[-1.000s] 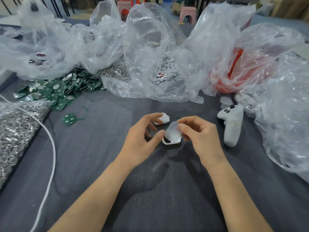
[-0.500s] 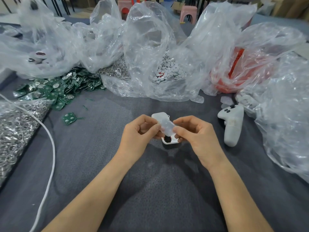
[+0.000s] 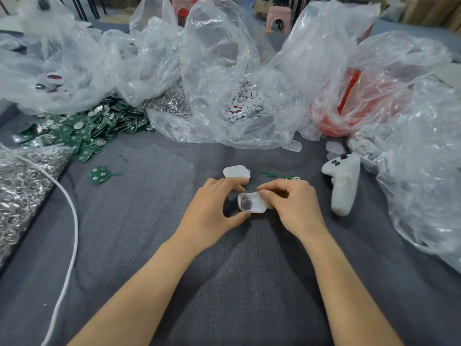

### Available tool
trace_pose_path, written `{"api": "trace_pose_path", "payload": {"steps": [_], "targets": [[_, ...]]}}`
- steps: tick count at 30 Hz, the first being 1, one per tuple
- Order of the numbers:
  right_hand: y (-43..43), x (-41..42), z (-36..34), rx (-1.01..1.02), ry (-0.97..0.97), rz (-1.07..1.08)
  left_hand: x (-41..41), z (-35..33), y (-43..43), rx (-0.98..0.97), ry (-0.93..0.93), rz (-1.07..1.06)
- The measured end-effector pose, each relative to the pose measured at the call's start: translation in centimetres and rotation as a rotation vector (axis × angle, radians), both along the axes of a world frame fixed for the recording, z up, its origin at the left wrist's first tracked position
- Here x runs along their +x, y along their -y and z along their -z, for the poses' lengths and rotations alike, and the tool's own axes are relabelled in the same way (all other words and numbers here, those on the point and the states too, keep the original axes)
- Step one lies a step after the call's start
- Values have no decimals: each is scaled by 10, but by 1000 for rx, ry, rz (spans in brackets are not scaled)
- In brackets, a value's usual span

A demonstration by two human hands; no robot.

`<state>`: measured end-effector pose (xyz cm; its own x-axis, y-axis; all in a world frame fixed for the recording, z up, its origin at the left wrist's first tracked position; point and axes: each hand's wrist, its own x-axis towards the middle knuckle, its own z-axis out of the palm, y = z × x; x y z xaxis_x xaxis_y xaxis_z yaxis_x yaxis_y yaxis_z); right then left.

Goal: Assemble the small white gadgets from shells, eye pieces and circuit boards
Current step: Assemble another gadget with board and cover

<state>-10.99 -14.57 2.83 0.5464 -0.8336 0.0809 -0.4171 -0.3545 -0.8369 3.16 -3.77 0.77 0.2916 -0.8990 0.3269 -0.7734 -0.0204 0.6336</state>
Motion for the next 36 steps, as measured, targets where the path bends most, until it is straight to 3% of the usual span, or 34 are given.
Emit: {"api": "trace_pose_path", "payload": {"steps": [5, 11, 36], "targets": [[-1, 1, 0, -42, -15, -21, -1, -1, 0, 30, -48, 12], [-2, -2, -5, 19, 117, 7, -1, -1, -1, 41, -61, 13], [-8, 4, -3, -195, -56, -49, 1, -1, -1, 42, 16, 20]]}}
